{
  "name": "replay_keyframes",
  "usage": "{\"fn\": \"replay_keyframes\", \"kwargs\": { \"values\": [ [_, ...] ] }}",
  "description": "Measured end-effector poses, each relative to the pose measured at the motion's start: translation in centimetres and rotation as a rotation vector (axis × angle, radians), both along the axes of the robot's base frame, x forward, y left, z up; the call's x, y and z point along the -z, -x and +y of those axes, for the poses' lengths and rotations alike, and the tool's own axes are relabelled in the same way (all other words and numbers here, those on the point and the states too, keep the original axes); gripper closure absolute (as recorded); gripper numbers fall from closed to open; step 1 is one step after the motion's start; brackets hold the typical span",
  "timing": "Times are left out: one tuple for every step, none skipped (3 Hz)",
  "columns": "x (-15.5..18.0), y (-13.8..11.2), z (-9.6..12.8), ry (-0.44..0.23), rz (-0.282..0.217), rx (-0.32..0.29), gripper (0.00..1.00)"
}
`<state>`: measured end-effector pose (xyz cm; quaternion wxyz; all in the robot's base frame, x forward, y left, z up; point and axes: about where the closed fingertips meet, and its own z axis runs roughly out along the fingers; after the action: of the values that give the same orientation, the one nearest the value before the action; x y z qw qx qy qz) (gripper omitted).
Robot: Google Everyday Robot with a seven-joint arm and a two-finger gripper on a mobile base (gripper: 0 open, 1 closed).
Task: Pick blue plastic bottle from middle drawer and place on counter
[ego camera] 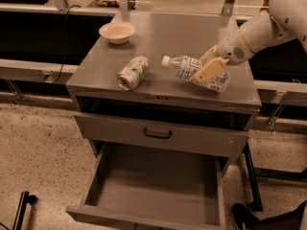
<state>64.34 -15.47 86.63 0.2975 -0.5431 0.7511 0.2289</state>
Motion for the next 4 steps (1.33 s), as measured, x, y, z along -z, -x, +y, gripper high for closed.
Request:
{"fn": "replay_keyframes", "kwargs": {
  "values": [
    [0.21,-0.11,0.26,-0.001,0.002,-0.003,0.13],
    [0.39,-0.18,0.45,-0.003,0.004,-0.005,0.0],
    [0.39,-0.18,0.45,-0.003,0.004,-0.005,0.0],
    [0.23,0.06,-0.12,-0.018,-0.012,-0.017,0.0]
  ]
}}
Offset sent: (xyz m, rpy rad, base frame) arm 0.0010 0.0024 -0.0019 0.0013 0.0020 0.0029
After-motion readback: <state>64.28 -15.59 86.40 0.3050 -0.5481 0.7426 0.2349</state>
